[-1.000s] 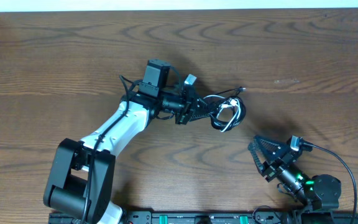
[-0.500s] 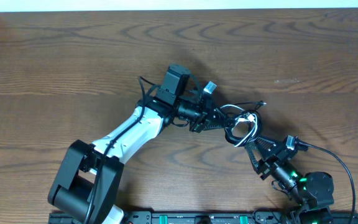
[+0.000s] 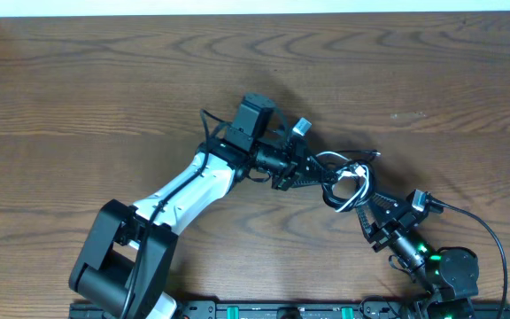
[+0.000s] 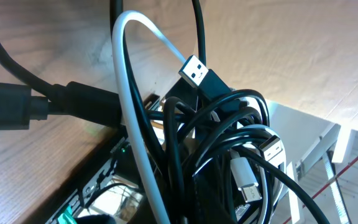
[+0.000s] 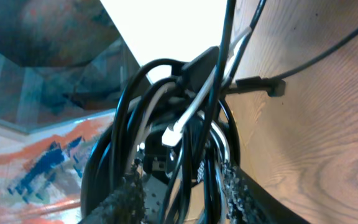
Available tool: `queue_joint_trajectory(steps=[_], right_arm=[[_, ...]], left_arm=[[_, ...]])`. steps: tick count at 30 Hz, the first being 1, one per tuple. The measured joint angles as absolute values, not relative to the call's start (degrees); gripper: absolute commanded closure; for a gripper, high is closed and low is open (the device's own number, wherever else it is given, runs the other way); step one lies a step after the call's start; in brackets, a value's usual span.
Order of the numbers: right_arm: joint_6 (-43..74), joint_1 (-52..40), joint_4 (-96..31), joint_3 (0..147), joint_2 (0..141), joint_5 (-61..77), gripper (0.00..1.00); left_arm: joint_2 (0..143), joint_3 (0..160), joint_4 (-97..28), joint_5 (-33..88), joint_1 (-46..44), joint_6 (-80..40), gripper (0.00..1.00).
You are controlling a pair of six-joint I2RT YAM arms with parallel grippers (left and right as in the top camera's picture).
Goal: Untangle cables
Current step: 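Reach the right gripper toward the lifted bundle and grasp a cable loop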
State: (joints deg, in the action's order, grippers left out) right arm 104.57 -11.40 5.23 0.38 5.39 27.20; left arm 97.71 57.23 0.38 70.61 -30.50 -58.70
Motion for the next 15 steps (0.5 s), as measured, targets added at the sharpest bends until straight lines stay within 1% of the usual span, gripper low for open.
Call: queue_joint_trajectory(steps=[6,7,11,12,15], right_arm=[[104.7,-11.4,5.2,0.4,5.5,26.9,0.67],[104.7,-11.4,5.2,0.4,5.5,26.8,0.70],[104.9,-11.5,5.3,0.4,5.5,26.2,0.96],[104.9,-11.5,5.2,0.4,5.5,26.1,0.99],[102.9,-11.5,4.9,0.4,5.5,25.8,0.99]], left_arm=[[97.7,57.2,0.6,70.6,-32.8,-58.7,0.93],[97.7,57.2,1.0,70.6,-32.9,-58.8,0.92],[97.7,57.2,4.7,70.6,-32.9,-60.9,0.92],[97.7,57.1,5.9,70.6,-32.9,-61.6,0.92],[97.7,57.1,9.1,70.7,-32.9,-63.2,0.92]])
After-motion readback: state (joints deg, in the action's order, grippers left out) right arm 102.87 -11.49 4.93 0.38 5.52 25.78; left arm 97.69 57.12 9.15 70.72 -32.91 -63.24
